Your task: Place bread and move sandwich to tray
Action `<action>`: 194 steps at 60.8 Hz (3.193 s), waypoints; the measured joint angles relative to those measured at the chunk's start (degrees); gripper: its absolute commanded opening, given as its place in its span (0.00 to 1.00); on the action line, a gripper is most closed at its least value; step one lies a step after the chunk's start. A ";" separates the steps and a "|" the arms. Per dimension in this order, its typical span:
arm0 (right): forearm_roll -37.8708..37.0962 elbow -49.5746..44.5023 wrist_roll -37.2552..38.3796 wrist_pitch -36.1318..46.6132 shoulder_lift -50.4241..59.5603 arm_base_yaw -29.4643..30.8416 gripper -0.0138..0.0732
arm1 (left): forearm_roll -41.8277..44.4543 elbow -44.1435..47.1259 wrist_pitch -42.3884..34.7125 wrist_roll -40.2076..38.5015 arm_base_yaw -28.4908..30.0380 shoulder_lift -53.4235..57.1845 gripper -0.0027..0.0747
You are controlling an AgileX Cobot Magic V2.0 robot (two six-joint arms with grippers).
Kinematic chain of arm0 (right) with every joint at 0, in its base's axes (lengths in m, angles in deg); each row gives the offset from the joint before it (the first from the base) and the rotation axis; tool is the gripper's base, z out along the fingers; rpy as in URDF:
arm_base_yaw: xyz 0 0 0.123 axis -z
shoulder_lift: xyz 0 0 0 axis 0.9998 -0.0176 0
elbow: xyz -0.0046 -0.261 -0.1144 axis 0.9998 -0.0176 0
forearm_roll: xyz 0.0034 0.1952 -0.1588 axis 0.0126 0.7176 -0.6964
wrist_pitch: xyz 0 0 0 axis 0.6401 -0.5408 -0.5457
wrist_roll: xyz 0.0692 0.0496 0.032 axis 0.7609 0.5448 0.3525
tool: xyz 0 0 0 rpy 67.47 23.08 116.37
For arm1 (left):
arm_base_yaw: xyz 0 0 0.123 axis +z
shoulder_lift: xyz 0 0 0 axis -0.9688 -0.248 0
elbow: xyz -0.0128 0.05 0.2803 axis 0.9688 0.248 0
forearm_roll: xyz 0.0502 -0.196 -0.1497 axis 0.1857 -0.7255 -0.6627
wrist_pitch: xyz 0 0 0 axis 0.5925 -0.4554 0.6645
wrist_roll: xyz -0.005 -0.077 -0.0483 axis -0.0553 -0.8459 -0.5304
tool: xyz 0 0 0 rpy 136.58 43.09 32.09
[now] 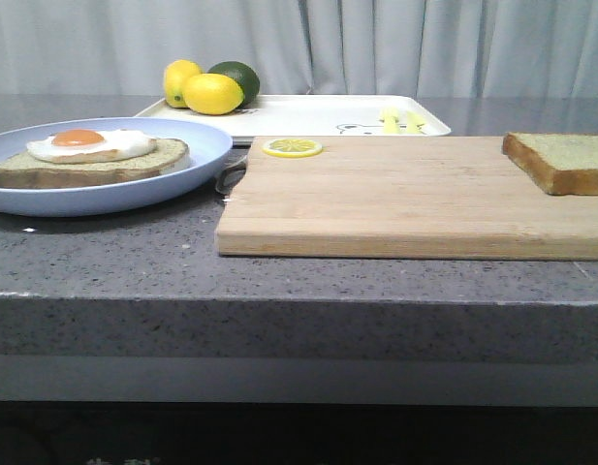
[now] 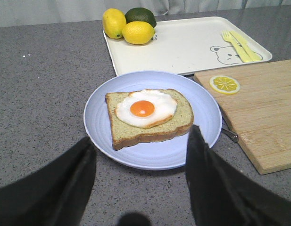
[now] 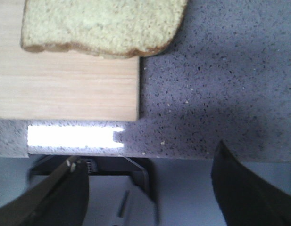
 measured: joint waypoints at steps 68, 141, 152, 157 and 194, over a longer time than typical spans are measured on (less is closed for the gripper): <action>45.38 0.09 -33.75 4.24 -32.94 21.01 0.79 | 0.26 0.00 0.53 0.00 0.00 0.00 0.56; 58.40 0.12 -38.32 3.29 -31.83 18.04 0.26 | 0.26 0.00 2.91 0.00 0.00 0.00 0.56; 66.75 0.12 -38.32 3.29 -29.46 11.59 0.26 | 0.26 0.00 2.91 0.08 0.00 0.00 0.56; 72.44 0.12 -38.32 3.38 -29.26 7.24 0.26 | 0.26 0.00 2.91 0.08 0.00 0.00 0.56; 90.30 2.21 -38.32 29.28 -29.52 -34.69 0.26 | 0.26 0.00 3.00 0.13 0.00 0.00 0.56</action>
